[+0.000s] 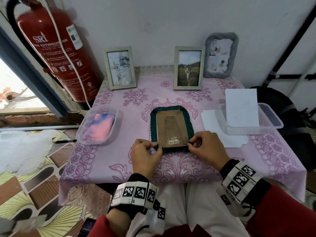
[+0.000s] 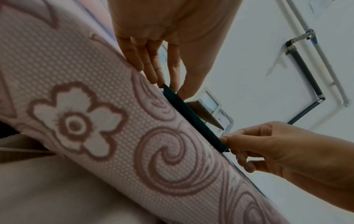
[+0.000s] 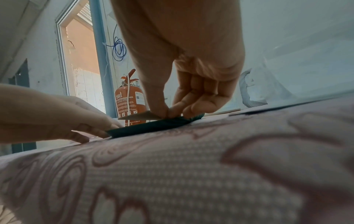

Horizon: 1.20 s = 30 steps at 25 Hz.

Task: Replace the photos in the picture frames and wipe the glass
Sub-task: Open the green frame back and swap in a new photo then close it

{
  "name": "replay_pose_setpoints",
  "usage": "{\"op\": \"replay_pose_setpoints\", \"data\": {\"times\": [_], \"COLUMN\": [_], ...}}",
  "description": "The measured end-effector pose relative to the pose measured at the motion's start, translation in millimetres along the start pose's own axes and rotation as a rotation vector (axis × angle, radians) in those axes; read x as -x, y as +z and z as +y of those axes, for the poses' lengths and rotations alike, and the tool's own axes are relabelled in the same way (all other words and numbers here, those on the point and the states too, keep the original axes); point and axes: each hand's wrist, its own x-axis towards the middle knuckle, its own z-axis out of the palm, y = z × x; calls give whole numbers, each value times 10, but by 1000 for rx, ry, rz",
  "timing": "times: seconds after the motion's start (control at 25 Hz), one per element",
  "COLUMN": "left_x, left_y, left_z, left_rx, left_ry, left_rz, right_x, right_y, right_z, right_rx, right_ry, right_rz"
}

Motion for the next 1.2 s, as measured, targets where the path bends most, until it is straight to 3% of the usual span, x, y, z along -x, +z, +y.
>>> {"op": "replay_pose_setpoints", "data": {"times": [1.2], "left_x": [-33], "left_y": [-134], "left_z": [-51], "left_rx": [12], "left_ry": [86], "left_rz": [-143], "right_x": [10], "right_y": [-95], "right_z": [22], "right_rx": [84], "right_ry": [-44], "right_rz": [-27]}}
